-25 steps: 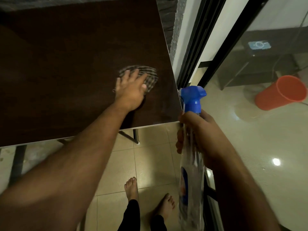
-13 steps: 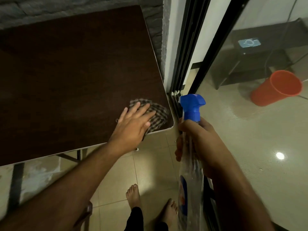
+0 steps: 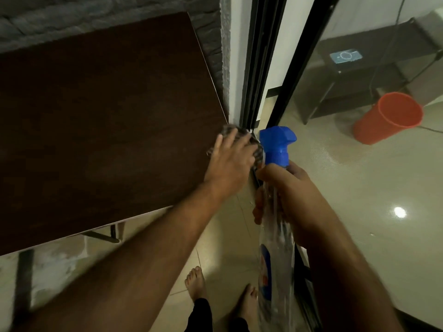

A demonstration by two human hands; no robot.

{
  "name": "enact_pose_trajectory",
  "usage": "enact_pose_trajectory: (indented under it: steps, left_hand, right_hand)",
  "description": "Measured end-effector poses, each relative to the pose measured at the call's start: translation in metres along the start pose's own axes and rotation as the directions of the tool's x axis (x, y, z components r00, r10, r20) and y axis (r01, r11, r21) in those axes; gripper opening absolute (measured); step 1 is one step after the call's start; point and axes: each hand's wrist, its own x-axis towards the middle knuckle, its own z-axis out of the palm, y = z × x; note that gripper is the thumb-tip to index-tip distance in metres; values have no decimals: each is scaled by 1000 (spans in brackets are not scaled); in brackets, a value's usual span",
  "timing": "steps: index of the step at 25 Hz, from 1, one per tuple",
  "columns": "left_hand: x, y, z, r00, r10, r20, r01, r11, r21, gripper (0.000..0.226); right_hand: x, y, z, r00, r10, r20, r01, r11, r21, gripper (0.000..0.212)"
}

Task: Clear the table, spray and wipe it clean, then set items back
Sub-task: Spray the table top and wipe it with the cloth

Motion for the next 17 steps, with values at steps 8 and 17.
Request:
enact_pose_trajectory:
  steps: [8, 17]
  left_hand:
    - [-79, -35, 5, 998, -40, -47, 32, 987, -159, 45]
    - [-174, -193, -14, 879, -449, -162, 418, 888, -194, 44]
  right_hand:
    - [-2, -1, 28, 997, -8, 71, 15, 996, -91, 16]
    - [-4, 5, 114, 960, 64, 273, -21, 987, -157, 18]
